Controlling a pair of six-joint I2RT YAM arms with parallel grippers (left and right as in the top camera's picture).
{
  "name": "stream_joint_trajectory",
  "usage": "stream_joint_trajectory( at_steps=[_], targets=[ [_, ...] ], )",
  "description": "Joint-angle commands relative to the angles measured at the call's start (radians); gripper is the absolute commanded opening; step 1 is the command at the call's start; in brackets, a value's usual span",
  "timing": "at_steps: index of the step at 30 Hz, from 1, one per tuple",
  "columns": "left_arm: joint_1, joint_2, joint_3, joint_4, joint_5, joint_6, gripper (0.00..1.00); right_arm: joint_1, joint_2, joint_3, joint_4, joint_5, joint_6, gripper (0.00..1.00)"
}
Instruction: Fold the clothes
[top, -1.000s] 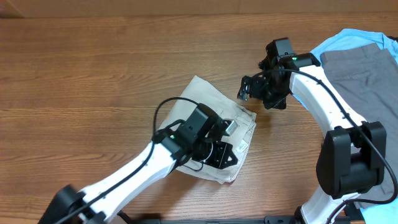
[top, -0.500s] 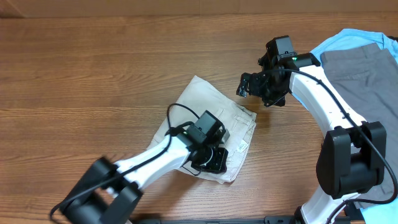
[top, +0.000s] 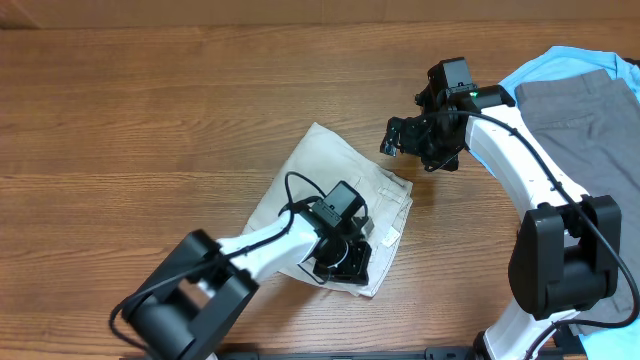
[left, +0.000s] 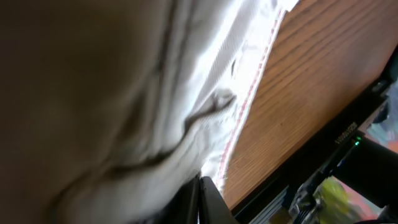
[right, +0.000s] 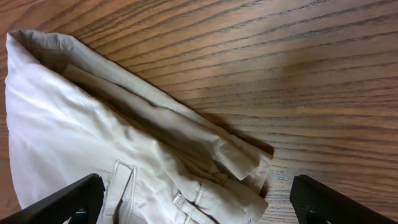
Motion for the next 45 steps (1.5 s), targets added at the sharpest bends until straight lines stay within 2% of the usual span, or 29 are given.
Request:
stream_joint_trajectory(
  at_steps=[1, 4, 8, 10, 11, 25, 29, 34, 38, 42, 43, 45],
  targets=[
    [0.047, -0.160, 0.008, -0.057, -0.085, -0.031, 0.04, -0.006, 0.000, 0.018, 0.003, 0.007, -0.001, 1.00],
    [0.068, -0.252, 0.008, -0.148, -0.120, -0.060, 0.04, -0.006, 0.000, 0.018, 0.003, 0.007, -0.001, 1.00],
    [0.066, -0.305, 0.007, -0.294, -0.256, -0.099, 0.05, -0.006, 0.000, 0.018, 0.003, 0.007, -0.001, 1.00],
    [0.061, -0.298, 0.003, -0.342, -0.323, -0.113, 0.14, -0.006, 0.000, 0.018, 0.003, 0.007, -0.001, 1.00],
    [0.060, -0.293, -0.003, -0.355, -0.342, -0.122, 0.15, -0.006, 0.000, 0.018, 0.003, 0.007, -0.001, 1.00],
    [0.063, -0.098, -0.043, -0.215, -0.391, -0.174, 0.12, -0.006, 0.000, 0.018, 0.003, 0.007, -0.001, 1.00],
    [0.079, -0.026, -0.043, -0.220, -0.408, -0.174, 0.06, -0.006, 0.000, 0.018, 0.003, 0.007, -0.001, 1.00],
    [0.190, 0.014, -0.042, -0.266, -0.507, -0.148, 0.04, -0.006, 0.000, 0.018, 0.003, 0.007, -0.001, 1.00],
    [0.395, 0.012, -0.018, -0.299, -0.665, -0.104, 0.04, -0.006, 0.000, 0.018, 0.003, 0.007, -0.001, 1.00],
    [0.594, 0.012, 0.032, -0.243, -0.678, -0.026, 0.12, -0.006, 0.000, 0.018, 0.003, 0.007, -0.001, 1.00],
    [0.639, 0.012, 0.050, -0.221, -0.661, 0.011, 0.20, -0.006, 0.000, 0.018, 0.003, 0.007, -0.001, 1.00],
    [0.725, 0.012, 0.101, -0.198, -0.595, 0.094, 0.45, -0.006, 0.000, 0.018, 0.003, 0.007, -0.001, 1.00]
  ],
)
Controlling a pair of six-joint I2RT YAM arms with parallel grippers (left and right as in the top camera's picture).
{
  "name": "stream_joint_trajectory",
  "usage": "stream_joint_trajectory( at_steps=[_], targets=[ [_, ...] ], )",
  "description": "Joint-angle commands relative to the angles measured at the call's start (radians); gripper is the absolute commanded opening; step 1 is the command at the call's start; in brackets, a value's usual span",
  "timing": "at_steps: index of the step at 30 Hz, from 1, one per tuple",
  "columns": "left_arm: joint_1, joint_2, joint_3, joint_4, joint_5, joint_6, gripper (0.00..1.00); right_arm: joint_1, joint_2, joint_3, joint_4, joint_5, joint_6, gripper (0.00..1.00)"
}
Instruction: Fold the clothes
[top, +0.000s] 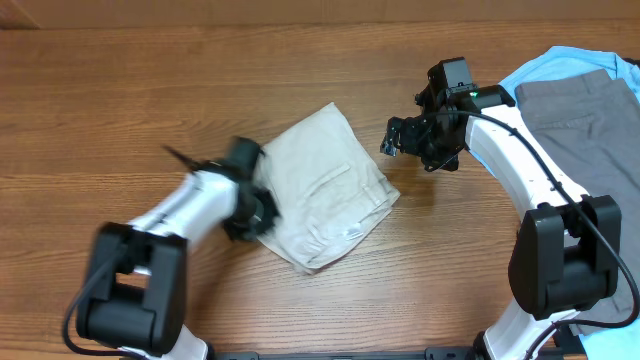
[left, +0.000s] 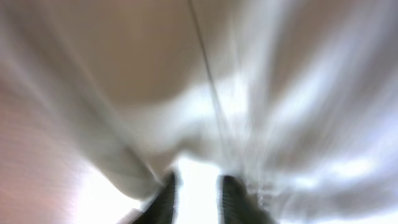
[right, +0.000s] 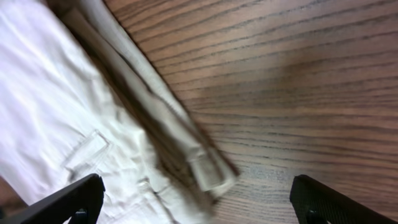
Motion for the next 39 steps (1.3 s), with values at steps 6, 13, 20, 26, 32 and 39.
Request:
stream_joint_trajectory(
  at_steps=[6, 13, 20, 26, 32, 39],
  targets=[
    [0.267, 0.034, 0.386, -0.275, 0.099, 0.234, 0.66, -0.005, 0.000, 0.018, 0.002, 0.007, -0.001, 1.00],
    [0.128, -0.098, 0.490, -0.510, 0.074, 0.239, 0.58, -0.005, 0.000, 0.018, 0.002, 0.007, -0.001, 1.00],
    [-0.168, -0.113, 0.419, -0.525, 0.051, 0.170, 0.04, -0.005, 0.000, 0.018, 0.002, 0.007, -0.001, 1.00],
    [-0.386, -0.096, 0.238, -0.390, 0.037, 0.045, 0.04, -0.005, 0.000, 0.018, 0.002, 0.007, -0.001, 1.00],
    [-0.484, -0.092, -0.004, -0.166, -0.026, -0.057, 0.05, -0.005, 0.000, 0.018, 0.002, 0.007, -0.001, 1.00],
    [-0.426, -0.091, -0.092, -0.117, -0.216, -0.086, 0.08, -0.005, 0.000, 0.018, 0.002, 0.007, -0.001, 1.00]
  ],
)
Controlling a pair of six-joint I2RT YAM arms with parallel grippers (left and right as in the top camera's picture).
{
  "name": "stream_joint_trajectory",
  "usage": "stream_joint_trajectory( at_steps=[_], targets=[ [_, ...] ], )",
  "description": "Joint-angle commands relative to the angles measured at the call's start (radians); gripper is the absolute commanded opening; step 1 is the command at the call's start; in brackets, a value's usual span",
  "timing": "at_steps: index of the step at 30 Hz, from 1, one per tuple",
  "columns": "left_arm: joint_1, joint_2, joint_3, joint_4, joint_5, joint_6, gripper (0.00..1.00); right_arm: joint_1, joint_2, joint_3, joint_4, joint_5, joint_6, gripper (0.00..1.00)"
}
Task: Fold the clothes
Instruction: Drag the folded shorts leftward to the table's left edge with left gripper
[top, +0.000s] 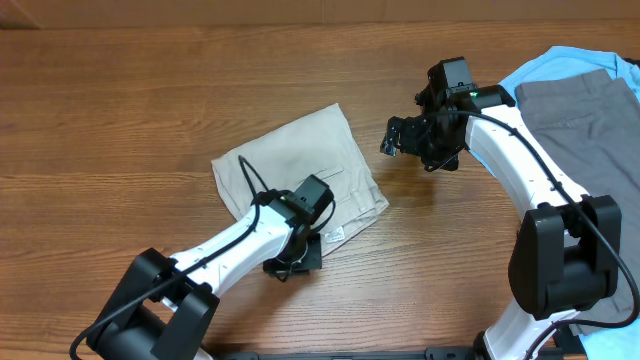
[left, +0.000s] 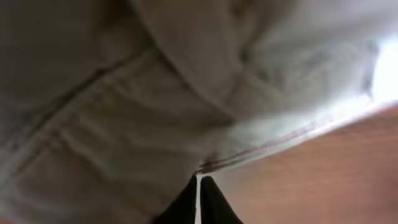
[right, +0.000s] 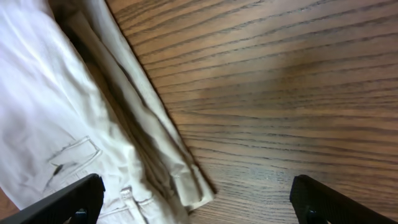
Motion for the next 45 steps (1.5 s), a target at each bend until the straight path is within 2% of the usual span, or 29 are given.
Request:
stream_joint_trajectory(
  at_steps=[1, 9, 11, 14, 15, 18, 22, 28, 32, 37, 45],
  targets=[
    [0.053, 0.003, -0.038, 0.027, -0.169, -0.040, 0.10, -0.006, 0.000, 0.018, 0.001, 0.007, -0.001, 1.00],
    [0.202, 0.004, -0.065, 0.133, -0.333, -0.040, 0.18, -0.006, 0.000, 0.018, 0.001, 0.007, -0.001, 1.00],
    [0.287, 0.004, -0.065, 0.158, -0.401, -0.039, 0.30, -0.006, 0.000, 0.018, 0.001, 0.007, -0.001, 1.00],
    [0.390, 0.004, -0.064, 0.210, -0.414, -0.006, 0.47, -0.006, 0.000, 0.018, 0.001, 0.007, -0.001, 1.00],
    [0.426, 0.004, -0.062, 0.230, -0.396, 0.024, 0.52, -0.006, 0.000, 0.018, 0.001, 0.007, -0.001, 1.00],
    [0.515, 0.004, -0.027, 0.244, -0.266, 0.162, 0.57, -0.006, 0.000, 0.018, 0.001, 0.007, -0.001, 1.00],
    [0.578, 0.004, 0.069, 0.151, -0.089, 0.288, 0.79, -0.006, 0.000, 0.018, 0.001, 0.007, -0.001, 1.00],
    [0.579, 0.003, 0.272, -0.081, -0.071, 0.480, 0.84, -0.006, 0.000, 0.018, 0.001, 0.007, -0.001, 1.00],
    [0.581, 0.003, 0.404, -0.181, -0.066, 0.531, 0.92, -0.006, 0.000, 0.018, 0.001, 0.007, -0.001, 1.00],
    [0.581, 0.003, 0.449, -0.126, -0.016, 0.570, 0.99, -0.006, 0.000, 0.018, 0.001, 0.007, -0.001, 1.00],
    [0.580, 0.072, 0.448, -0.014, -0.029, 0.597, 1.00, -0.006, 0.000, 0.018, 0.001, 0.007, -0.001, 1.00]
  ],
)
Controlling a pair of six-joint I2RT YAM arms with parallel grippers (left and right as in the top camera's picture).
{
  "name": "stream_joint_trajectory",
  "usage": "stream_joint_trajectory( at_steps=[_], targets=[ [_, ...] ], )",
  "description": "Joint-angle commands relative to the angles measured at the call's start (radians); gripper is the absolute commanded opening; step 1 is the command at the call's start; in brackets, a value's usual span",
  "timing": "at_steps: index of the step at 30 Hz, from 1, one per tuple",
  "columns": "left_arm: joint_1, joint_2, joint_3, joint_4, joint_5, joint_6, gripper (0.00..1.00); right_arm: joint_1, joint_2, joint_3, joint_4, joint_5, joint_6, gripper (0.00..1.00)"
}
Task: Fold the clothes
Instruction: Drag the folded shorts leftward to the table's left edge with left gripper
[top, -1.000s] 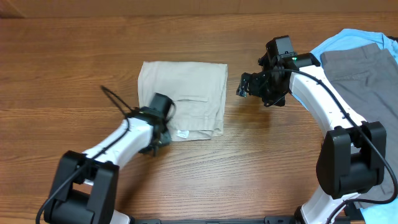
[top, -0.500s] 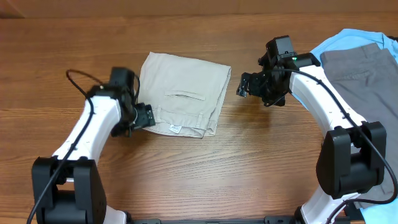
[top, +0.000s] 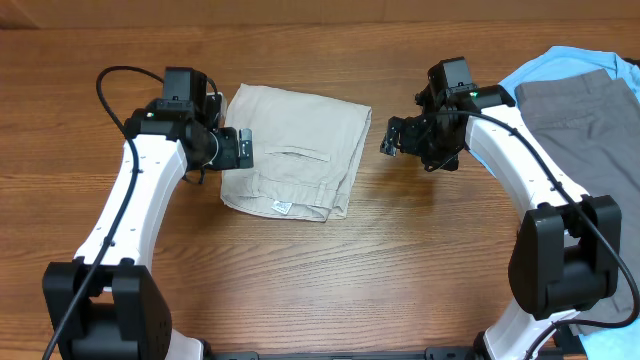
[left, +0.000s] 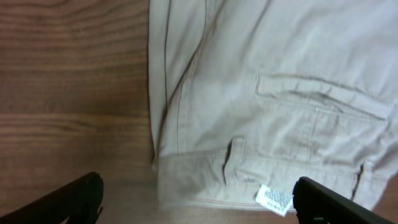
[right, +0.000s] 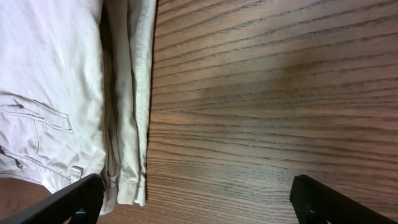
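The beige trousers (top: 295, 150) lie folded into a flat rectangle left of the table's middle, back pocket up and a white label (left: 273, 198) at the near edge. My left gripper (top: 235, 148) hovers open over their left edge, its fingers (left: 62, 202) spread wide with nothing between them. To the right of the bundle, my right gripper (top: 395, 140) stands open above bare wood. The right wrist view shows the trousers' (right: 56, 93) layered right edge at the far left.
A light blue shirt (top: 560, 65) and grey trousers (top: 590, 130) are piled at the table's right edge, beside the right arm. The wooden table (top: 400, 280) shows bare in front of the folded bundle.
My left gripper was shut on the trousers' near edge; now it is open at their left edge. The bundle has turned square and lies slightly farther back. The right arm has not moved.
The trousers lay folded on a slant at mid-table with my left gripper shut at their near corner. Then that gripper was at their left side, then shut on the near edge. Each time the bundle lay turned differently; now it rests square and released.
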Motion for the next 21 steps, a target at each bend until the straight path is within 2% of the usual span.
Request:
stream_joint_trajectory(
  at_steps=[1, 9, 21],
  targets=[
    [0.001, 0.068, 0.018, 0.030, 0.021, 0.038, 1.00, -0.006, 0.000, 0.017, 0.002, 0.007, -0.001, 1.00],
    [-0.014, 0.239, 0.018, 0.037, 0.026, 0.121, 1.00, -0.006, 0.000, 0.017, 0.002, 0.007, -0.001, 1.00],
    [-0.058, 0.389, 0.018, 0.059, 0.029, 0.096, 0.98, -0.006, 0.000, 0.017, 0.002, 0.007, -0.001, 1.00]
  ],
)
